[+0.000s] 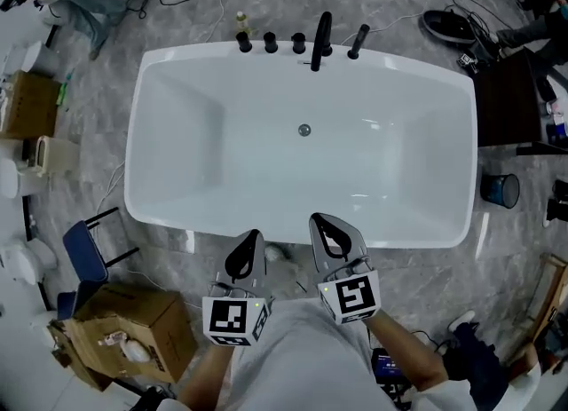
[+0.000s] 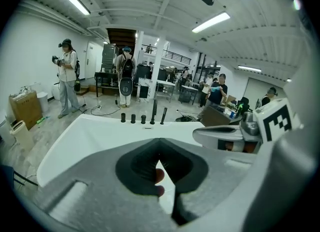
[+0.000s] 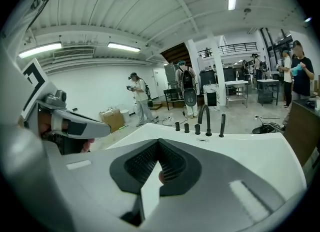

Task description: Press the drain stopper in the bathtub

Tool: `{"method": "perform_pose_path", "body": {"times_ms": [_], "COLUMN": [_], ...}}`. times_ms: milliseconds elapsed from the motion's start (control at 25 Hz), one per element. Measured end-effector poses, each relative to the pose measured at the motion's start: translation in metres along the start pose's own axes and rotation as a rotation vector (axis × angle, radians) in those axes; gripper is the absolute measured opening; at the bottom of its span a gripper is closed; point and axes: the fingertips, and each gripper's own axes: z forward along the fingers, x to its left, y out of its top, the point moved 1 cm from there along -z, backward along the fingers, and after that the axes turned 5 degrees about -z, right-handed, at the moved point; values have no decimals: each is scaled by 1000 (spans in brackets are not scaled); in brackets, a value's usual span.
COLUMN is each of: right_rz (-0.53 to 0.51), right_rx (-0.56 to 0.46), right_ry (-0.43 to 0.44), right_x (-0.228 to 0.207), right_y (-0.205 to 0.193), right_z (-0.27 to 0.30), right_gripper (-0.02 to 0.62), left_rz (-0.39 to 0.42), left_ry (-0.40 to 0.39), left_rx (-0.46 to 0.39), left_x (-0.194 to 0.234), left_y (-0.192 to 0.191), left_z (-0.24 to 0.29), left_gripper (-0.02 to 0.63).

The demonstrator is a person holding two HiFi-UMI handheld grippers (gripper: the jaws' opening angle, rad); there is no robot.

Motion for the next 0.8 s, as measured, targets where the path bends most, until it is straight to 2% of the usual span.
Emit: {"method": "perform_pose_path", "body": {"times_ms": [280,480,800], "right_rz": [73,117,106], "right_rx": [101,163,247], "right_ry": [-24,-65,-50], "right_x": [-25,-39,-85], "right_y": [-44,-80,-165], "right_z": [82,130,222], "right_gripper": [5,5,5], "left_rz": [-11,-39,-31], "left_ry": [-46,-68,-61], "left_rx": [90,168,178], "left_x": [34,70,125], "left_y": [-18,-51,-100], "left_z": [77,120,214], "left_gripper": [-2,-2,-2]}}
